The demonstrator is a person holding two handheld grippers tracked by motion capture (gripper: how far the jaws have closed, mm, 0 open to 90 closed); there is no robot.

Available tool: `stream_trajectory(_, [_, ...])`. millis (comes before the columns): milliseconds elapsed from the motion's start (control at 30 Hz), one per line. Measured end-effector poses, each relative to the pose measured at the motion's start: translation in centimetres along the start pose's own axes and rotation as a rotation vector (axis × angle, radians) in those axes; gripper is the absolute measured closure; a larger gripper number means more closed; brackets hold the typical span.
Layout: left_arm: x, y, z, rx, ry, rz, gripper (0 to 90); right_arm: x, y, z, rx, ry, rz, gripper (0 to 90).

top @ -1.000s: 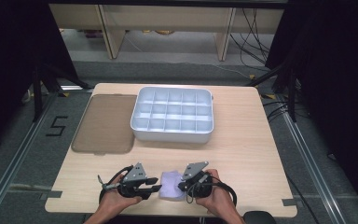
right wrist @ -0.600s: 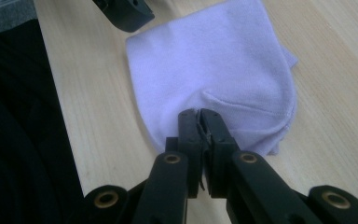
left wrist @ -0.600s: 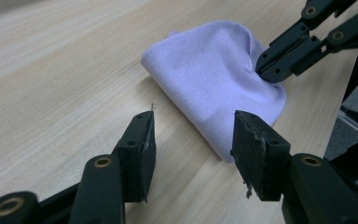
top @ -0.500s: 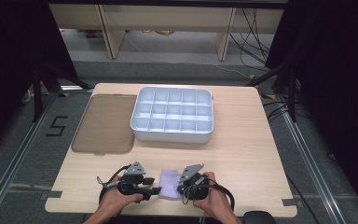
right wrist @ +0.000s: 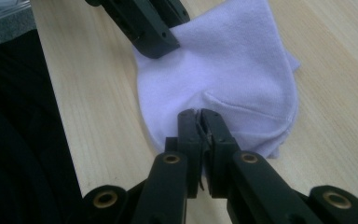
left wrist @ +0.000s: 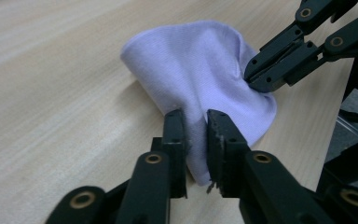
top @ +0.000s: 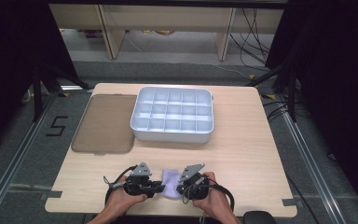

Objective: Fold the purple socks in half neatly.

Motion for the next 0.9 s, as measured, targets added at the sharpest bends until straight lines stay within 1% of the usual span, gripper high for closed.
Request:
stream_trajectory(33, [0.0, 0.1, 0.1, -0.002, 0.003, 0.006, 79.8, 0.1, 0.0, 0.1, 0.000, -0.010, -0.023, 86.5])
stream_trajectory(67, [-0.1, 0.0, 0.2, -0.014, 0.010, -0.014, 80.8, 0.0, 0.0, 0.1, 0.005, 0.001, -0.035, 85.8])
stream_trajectory(100, [-0.2, 0.1, 0.4, -0.017, 0.012, -0.012, 81.4, -0.2, -0.1, 0.2, -0.002, 0.018, -0.019, 85.5])
stream_trajectory(133, [-0.2, 0.1, 0.4, -0.016, 0.017, -0.006, 81.7, -0.5, -0.1, 0.3, -0.008, 0.047, 0.011, 85.5])
stream_trajectory(200, [-0.2, 0.2, 0.7, -0.015, 0.018, -0.008, 81.9, -0.9, -0.5, 0.6, -0.008, 0.072, 0.017, 85.7])
stream_trajectory(233, [-0.2, 0.1, 0.8, -0.018, 0.013, -0.013, 81.9, -1.2, -0.7, 0.8, -0.015, 0.090, 0.024, 85.8])
stream_trajectory(267, [-0.3, 0.2, 0.8, -0.011, 0.018, -0.011, 81.9, -1.4, -0.9, 0.9, -0.021, 0.093, 0.039, 85.9])
stream_trajectory(300, [-0.4, 0.0, 1.0, -0.020, 0.021, -0.037, 81.9, -1.6, -1.1, 0.7, -0.025, 0.101, 0.042, 85.8])
stream_trajectory(333, [-0.4, 0.0, 1.1, -0.022, 0.015, -0.032, 82.0, -1.8, -1.2, 0.5, -0.026, 0.093, 0.055, 85.8])
stream_trajectory(367, [-0.4, -0.1, 1.2, -0.023, 0.014, -0.042, 82.0, -1.9, -1.4, 0.2, -0.031, 0.091, 0.057, 85.8])
stream_trajectory(400, [-0.3, -0.1, 1.4, -0.028, 0.011, -0.027, 82.0, -2.1, -1.7, -0.1, -0.036, 0.091, 0.057, 85.8])
stream_trajectory(433, [-0.3, -0.1, 1.5, -0.026, 0.016, -0.037, 81.9, -2.3, -1.9, -0.4, -0.049, 0.082, 0.070, 85.8])
stream_trajectory(467, [-0.3, -0.1, 1.5, -0.023, 0.018, -0.034, 81.9, -2.5, -2.2, -0.8, -0.060, 0.075, 0.081, 85.8])
stream_trajectory(500, [-0.3, -0.2, 1.6, -0.027, 0.020, -0.038, 81.9, -2.9, -2.4, -1.2, -0.068, 0.073, 0.110, 85.9])
stream_trajectory(533, [-0.2, -0.1, 1.6, -0.019, 0.014, -0.023, 81.9, -3.0, -2.7, -1.5, -0.070, 0.061, 0.098, 86.1])
stream_trajectory(567, [-0.2, -0.2, 1.8, -0.027, 0.018, -0.036, 81.9, -3.2, -2.7, -1.8, -0.066, 0.049, 0.108, 86.5])
stream_trajectory(600, [-0.2, -0.2, 1.8, -0.033, 0.016, -0.047, 81.8, -3.4, -2.6, -2.1, -0.072, 0.054, 0.111, 86.7])
stream_trajectory(667, [-0.2, -0.2, 1.9, -0.033, 0.011, -0.044, 81.7, -3.4, -2.5, -2.1, -0.066, 0.049, 0.105, 86.7])
stream_trajectory(700, [-0.2, -0.3, 1.9, -0.039, 0.007, -0.040, 81.7, -3.3, -2.7, -2.0, -0.081, 0.047, 0.086, 86.6])
stream_trajectory(733, [-0.2, -0.2, 1.9, -0.036, 0.007, -0.045, 81.7, -3.3, -2.4, -1.9, -0.066, 0.060, 0.093, 86.7])
stream_trajectory(767, [-0.2, -0.1, 1.9, -0.035, 0.007, -0.055, 81.6, -3.3, -2.2, -1.7, -0.067, 0.063, 0.091, 86.7])
stream_trajectory(800, [-0.2, -0.2, 1.9, -0.046, 0.001, -0.058, 81.6, -3.4, -1.9, -1.3, -0.065, 0.082, 0.062, 86.7])
stream_trajectory(833, [-0.2, 0.1, 1.9, -0.034, 0.008, -0.043, 81.6, -3.4, -1.5, -1.0, -0.055, 0.090, 0.056, 86.7])
stream_trajectory(867, [-0.3, 0.0, 1.9, -0.038, 0.011, -0.062, 81.5, -3.5, -1.0, -0.7, -0.042, 0.105, 0.042, 87.3])
stream_trajectory(900, [-0.3, 0.1, 1.8, -0.037, 0.013, -0.059, 81.5, -3.6, -0.3, -0.3, -0.020, 0.123, 0.019, 87.3])
Point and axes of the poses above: each handheld gripper's, and its own axes: z roughly backward along the jaws, x roughly out of its underside, y roughly to its right, the point moved 7 cm from there along -z, roughly forward along the jaws, and after that the axes turned 13 degrees about -y, right-handed, at the moved point
